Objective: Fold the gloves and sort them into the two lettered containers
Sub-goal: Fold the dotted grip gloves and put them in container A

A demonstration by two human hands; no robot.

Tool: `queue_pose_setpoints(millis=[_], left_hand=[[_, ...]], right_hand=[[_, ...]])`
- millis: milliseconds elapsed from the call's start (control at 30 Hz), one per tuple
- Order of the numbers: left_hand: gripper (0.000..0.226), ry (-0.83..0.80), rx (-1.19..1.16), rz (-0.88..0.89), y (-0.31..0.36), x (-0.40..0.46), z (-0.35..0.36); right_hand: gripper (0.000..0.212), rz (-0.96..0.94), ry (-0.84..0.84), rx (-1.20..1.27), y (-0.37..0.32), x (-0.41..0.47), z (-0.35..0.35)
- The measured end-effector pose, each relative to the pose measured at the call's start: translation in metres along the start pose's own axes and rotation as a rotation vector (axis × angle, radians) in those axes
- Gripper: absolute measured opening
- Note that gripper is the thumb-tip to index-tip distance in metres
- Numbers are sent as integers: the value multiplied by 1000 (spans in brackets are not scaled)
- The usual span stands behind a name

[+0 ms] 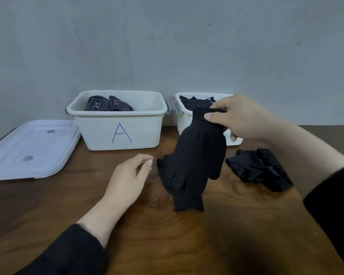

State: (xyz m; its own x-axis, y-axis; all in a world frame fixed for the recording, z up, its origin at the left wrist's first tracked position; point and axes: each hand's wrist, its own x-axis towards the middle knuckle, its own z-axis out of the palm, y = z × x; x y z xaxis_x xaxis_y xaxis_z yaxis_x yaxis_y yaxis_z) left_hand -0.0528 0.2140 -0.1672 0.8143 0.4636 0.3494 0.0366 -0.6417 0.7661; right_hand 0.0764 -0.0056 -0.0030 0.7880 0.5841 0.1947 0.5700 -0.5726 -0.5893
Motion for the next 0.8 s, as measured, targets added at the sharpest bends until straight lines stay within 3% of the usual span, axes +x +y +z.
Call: queue_pose_setpoints(millis=[200, 267, 367, 500, 667, 800], left_hand=[[17, 30, -16, -30, -11, 4, 0], [19, 14, -9, -15, -13, 5, 2], [19, 18, 27, -1, -15, 8, 3], [20, -72, 128, 22, -18, 11, 10], [44, -319, 360, 102, -17, 7, 21], [46, -314, 396, 133, -19, 8, 25]], right_hand=[[14, -87, 211, 194, -1, 15, 18], [11, -170, 242, 153, 7, -3, 35], [13, -245, 137, -49, 43, -49, 86], [23, -295, -131, -66, 96, -91, 138], [31, -325, -105, -115, 104, -90, 141], [38, -355, -20, -162, 108, -89, 147]])
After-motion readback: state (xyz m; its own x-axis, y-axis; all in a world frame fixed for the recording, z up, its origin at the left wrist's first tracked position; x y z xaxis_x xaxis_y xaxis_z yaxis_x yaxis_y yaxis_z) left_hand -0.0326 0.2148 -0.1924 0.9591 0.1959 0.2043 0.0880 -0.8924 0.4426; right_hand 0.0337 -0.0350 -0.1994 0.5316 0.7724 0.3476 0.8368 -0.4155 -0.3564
